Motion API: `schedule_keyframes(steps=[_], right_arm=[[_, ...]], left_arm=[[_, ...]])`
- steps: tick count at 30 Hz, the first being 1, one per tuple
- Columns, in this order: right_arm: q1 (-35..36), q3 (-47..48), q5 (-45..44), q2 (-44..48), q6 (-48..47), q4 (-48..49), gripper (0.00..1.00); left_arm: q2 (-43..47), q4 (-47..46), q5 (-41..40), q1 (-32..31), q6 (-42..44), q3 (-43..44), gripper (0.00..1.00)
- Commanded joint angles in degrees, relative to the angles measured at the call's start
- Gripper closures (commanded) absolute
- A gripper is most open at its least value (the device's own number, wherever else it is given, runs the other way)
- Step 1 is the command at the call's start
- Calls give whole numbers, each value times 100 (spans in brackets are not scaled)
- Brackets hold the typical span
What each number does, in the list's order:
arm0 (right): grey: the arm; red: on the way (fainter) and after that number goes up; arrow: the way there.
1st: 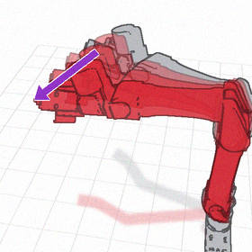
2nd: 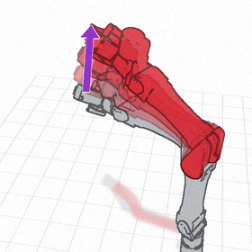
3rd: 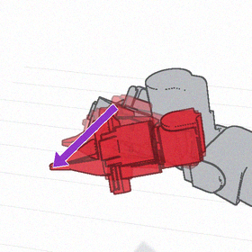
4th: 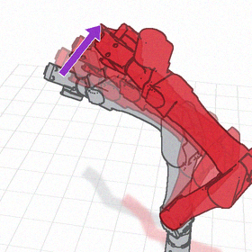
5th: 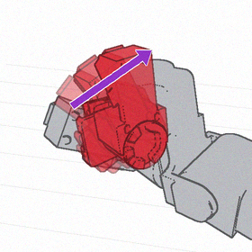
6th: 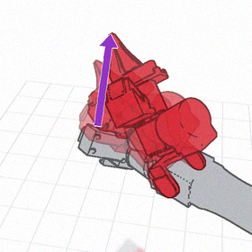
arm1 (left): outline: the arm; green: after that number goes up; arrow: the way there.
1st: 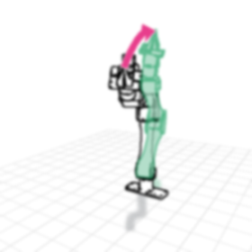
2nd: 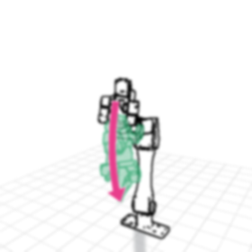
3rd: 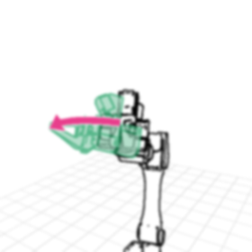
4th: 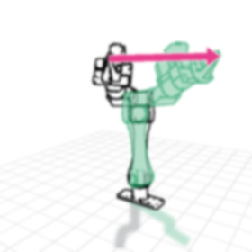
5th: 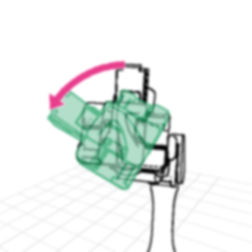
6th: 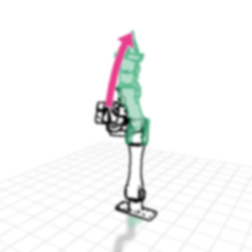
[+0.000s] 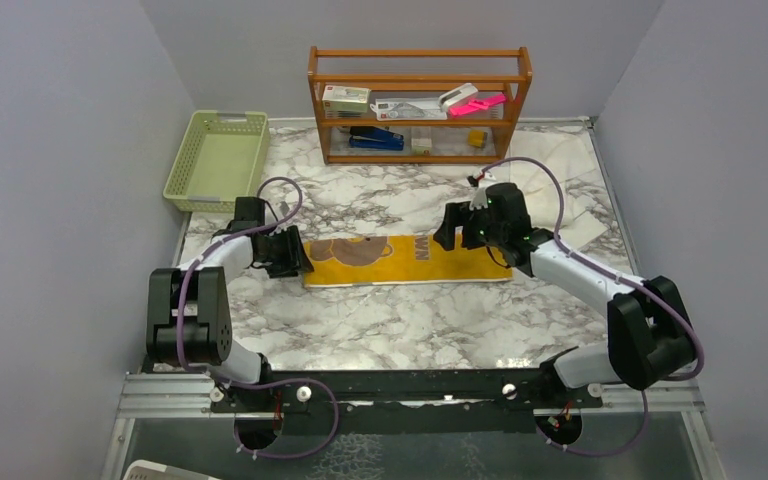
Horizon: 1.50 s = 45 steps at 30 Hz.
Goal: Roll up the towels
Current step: Fold the towel at the center of the board.
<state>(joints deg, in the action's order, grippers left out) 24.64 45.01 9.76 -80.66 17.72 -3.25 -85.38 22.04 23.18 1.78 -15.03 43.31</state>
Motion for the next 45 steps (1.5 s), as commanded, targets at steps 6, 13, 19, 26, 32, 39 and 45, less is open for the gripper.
schedule_keyframes(steps=[6,13,19,26,32,39,45], right_arm=[[-11,-154,299,565,-22,105,19],[-7,-221,342,671,-5,127,19],[-6,-121,560,634,66,36,19],[-3,170,36,276,73,-376,19],[-6,447,-503,-4,214,-837,19],[-3,465,-716,143,272,-1065,19],[-8,537,-1159,233,423,-1336,17]], left_arm=[[-580,-126,973,6,-35,-24,61],[-437,-72,428,12,-79,80,94],[433,338,-1842,74,-68,484,100],[1077,646,-3430,-2,-15,836,100],[506,1316,-3933,-1213,-91,1243,100],[-285,1714,-3110,-2421,-222,2314,100],[-1003,2185,-2322,-3277,-434,3424,100]])
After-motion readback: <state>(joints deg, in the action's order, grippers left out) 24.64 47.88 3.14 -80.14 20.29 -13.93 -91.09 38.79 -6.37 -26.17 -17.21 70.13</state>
